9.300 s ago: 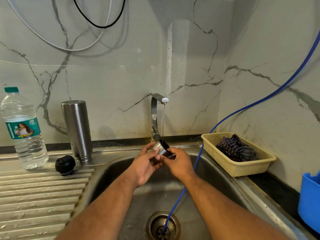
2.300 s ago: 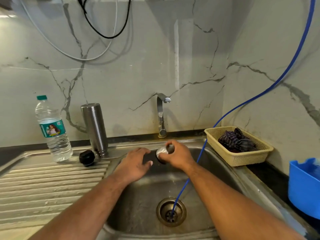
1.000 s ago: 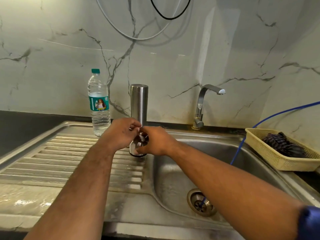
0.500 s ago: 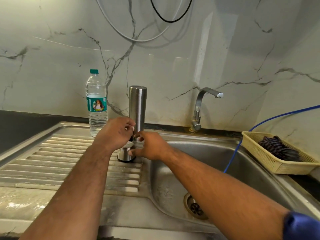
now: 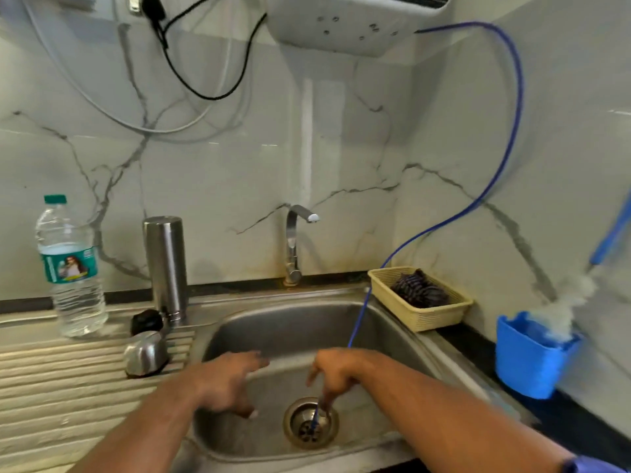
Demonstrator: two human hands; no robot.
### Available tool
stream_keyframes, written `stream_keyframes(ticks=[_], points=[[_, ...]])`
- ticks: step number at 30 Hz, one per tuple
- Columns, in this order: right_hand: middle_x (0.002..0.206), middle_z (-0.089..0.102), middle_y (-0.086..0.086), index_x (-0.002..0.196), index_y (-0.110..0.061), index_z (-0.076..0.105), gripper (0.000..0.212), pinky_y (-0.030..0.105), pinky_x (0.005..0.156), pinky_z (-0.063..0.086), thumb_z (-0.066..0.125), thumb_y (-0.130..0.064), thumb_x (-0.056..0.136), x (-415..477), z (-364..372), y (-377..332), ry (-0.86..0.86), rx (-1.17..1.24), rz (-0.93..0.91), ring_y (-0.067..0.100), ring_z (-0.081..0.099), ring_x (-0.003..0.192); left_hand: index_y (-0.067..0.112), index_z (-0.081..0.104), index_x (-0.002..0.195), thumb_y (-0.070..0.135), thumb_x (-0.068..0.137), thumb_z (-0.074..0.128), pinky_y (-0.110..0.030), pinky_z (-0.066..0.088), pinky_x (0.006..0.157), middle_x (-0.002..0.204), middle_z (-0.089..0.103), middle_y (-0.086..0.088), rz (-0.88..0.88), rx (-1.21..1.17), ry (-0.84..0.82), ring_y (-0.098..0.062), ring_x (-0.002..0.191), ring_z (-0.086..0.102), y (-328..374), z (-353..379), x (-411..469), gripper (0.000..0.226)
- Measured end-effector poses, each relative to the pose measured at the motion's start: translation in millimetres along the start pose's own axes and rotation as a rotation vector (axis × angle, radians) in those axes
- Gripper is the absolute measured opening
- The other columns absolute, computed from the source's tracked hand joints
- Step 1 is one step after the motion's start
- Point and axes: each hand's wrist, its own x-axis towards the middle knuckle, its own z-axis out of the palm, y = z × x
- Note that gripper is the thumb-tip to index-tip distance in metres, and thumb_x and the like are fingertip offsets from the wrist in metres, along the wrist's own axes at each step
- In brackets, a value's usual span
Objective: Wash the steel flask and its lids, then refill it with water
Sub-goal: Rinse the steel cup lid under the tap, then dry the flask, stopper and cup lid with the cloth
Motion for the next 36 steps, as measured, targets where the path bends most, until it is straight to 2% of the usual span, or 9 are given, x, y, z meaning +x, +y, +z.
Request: stream_keyframes(ticks=[4, 8, 12, 15, 20, 25, 28, 32, 36], points=[[0.130, 0.068, 0.004, 0.129, -0.018, 0.070, 0.045, 0.031, 0.098, 0.050, 0.081, -0.029, 0.086, -20, -20, 40, 0.227, 0.115, 0.054, 0.021, 0.064, 0.117, 0.037, 0.033, 0.156, 0.047, 0.092, 0.070, -0.025, 0.032, 0.117, 0.158, 0.041, 0.012, -0.007, -0.084, 0.234, -0.008, 0.144, 0.040, 15, -10, 3, 0.075], [0.118, 0.073, 0.003, 0.118, -0.015, 0.075, 0.032, 0.023, 0.086, 0.046, 0.079, -0.025, 0.087, -41, -73, 76, 0.393, 0.162, 0.100, 0.018, 0.067, 0.108, 0.035, 0.043, 0.150, 0.045, 0.094, 0.068, -0.025, 0.044, 0.108, 0.146, 0.054, 0.014, 0.072, -0.132, 0.415, -0.004, 0.129, 0.053, 49, -27, 17, 0.062], [0.109, 0.074, 0.003, 0.109, -0.014, 0.078, 0.024, 0.024, 0.078, 0.048, 0.077, -0.020, 0.085, -56, -115, 111, 0.538, 0.128, 0.184, 0.019, 0.067, 0.102, 0.038, 0.051, 0.141, 0.046, 0.094, 0.067, -0.031, 0.052, 0.101, 0.135, 0.060, 0.016, 0.142, -0.258, 0.552, -0.006, 0.120, 0.059, 99, -36, 49, 0.051], [0.105, 0.075, 0.002, 0.102, -0.016, 0.078, 0.019, 0.032, 0.085, 0.057, 0.077, -0.018, 0.083, -54, -130, 139, 0.597, 0.126, 0.249, 0.018, 0.068, 0.099, 0.039, 0.053, 0.136, 0.045, 0.096, 0.063, -0.035, 0.053, 0.098, 0.128, 0.064, 0.015, 0.171, -0.274, 0.640, -0.006, 0.115, 0.061, 123, -20, 70, 0.042], [0.113, 0.072, 0.005, 0.105, -0.019, 0.075, 0.020, 0.040, 0.090, 0.058, 0.072, -0.019, 0.086, -34, -132, 178, 0.640, 0.075, 0.386, 0.024, 0.068, 0.104, 0.042, 0.038, 0.149, 0.048, 0.100, 0.050, -0.028, 0.045, 0.107, 0.145, 0.050, 0.021, 0.147, -0.038, 0.528, -0.004, 0.135, 0.047, 120, 10, 82, 0.050], [0.131, 0.065, 0.009, 0.133, -0.018, 0.064, 0.059, 0.040, 0.098, 0.054, 0.084, -0.029, 0.079, -10, -120, 194, 0.517, 0.051, 0.483, 0.028, 0.062, 0.120, 0.042, 0.042, 0.146, 0.046, 0.101, 0.051, -0.027, 0.048, 0.103, 0.140, 0.053, 0.024, 0.147, -0.084, 0.511, -0.002, 0.130, 0.050, 118, 15, 88, 0.046], [0.132, 0.063, 0.007, 0.138, -0.019, 0.058, 0.073, 0.038, 0.096, 0.054, 0.089, -0.036, 0.074, 0, -112, 197, 0.454, 0.030, 0.539, 0.028, 0.062, 0.120, 0.042, 0.043, 0.145, 0.043, 0.101, 0.052, -0.029, 0.049, 0.102, 0.137, 0.055, 0.023, 0.136, -0.081, 0.502, -0.003, 0.128, 0.052, 120, 16, 92, 0.045], [0.125, 0.066, 0.006, 0.128, -0.019, 0.062, 0.046, 0.035, 0.086, 0.051, 0.077, -0.029, 0.085, 6, -107, 199, 0.509, 0.002, 0.605, 0.027, 0.065, 0.113, 0.041, 0.047, 0.142, 0.043, 0.100, 0.054, -0.031, 0.051, 0.102, 0.134, 0.057, 0.023, 0.103, -0.088, 0.483, -0.003, 0.126, 0.054, 116, 17, 94, 0.043], [0.123, 0.065, 0.008, 0.124, -0.016, 0.061, 0.031, 0.039, 0.091, 0.054, 0.062, -0.028, 0.096, -1, -118, 195, 0.702, 0.036, 0.694, 0.028, 0.064, 0.111, 0.041, 0.049, 0.141, 0.041, 0.100, 0.054, -0.030, 0.052, 0.100, 0.132, 0.058, 0.023, 0.088, -0.117, 0.476, -0.002, 0.123, 0.056, 116, 17, 92, 0.042]])
